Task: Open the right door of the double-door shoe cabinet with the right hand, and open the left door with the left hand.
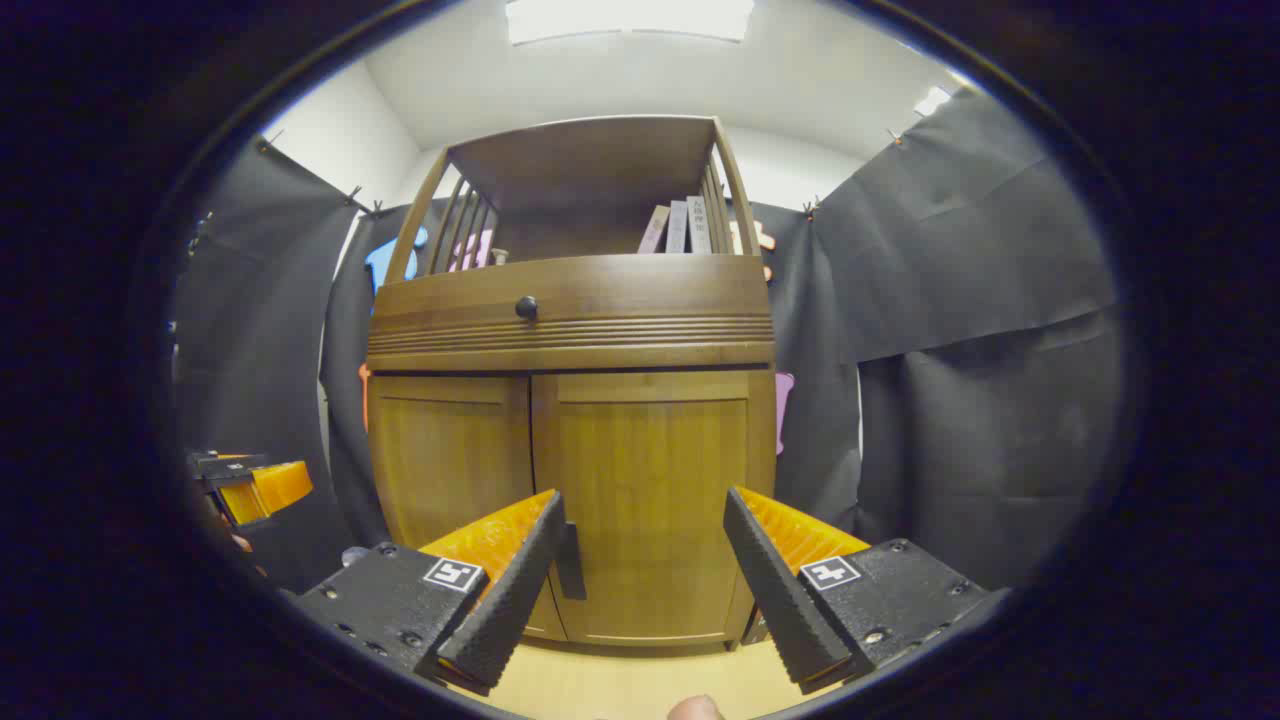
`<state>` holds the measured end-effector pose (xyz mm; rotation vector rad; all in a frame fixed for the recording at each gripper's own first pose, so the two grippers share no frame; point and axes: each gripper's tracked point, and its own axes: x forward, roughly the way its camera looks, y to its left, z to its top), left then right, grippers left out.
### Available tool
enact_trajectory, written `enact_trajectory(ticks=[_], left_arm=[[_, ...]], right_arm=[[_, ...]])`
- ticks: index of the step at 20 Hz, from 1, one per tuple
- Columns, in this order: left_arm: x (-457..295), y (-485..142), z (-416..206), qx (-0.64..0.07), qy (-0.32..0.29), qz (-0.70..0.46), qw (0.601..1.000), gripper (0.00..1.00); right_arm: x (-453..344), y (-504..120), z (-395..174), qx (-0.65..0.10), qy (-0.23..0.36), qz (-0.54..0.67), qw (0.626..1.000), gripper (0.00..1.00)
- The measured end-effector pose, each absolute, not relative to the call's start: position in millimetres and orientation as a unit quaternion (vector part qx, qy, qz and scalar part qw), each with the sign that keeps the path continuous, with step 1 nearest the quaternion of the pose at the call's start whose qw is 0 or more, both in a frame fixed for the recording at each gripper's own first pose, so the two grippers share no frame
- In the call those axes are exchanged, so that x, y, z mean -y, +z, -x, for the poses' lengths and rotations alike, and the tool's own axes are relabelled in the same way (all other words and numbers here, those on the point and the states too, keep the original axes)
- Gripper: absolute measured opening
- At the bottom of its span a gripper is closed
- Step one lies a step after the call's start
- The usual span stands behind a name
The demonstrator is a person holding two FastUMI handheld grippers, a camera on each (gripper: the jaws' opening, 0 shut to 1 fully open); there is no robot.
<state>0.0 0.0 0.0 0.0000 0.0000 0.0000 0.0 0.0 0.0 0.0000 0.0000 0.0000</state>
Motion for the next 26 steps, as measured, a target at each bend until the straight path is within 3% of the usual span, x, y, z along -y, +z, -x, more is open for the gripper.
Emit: enact_trajectory(ticks=[1, 16, 26], left_arm=[[4, 2, 3, 0.004, 0.000, -0.007, 1.000, 0.95], [24, 13, 2, 0.033, -0.016, -0.031, 0.999, 0.95], [-8, -5, 3, 0.019, 0.017, -0.053, 0.998, 0.95]], right_arm=[[-2, -2, -1, -0.004, 0.004, 0.002, 1.000, 1.00], [-15, -14, -24, -0.019, 0.039, 0.006, 0.999, 1.00], [-51, -59, -67, -0.071, 0.062, 0.012, 0.995, 1.00]])
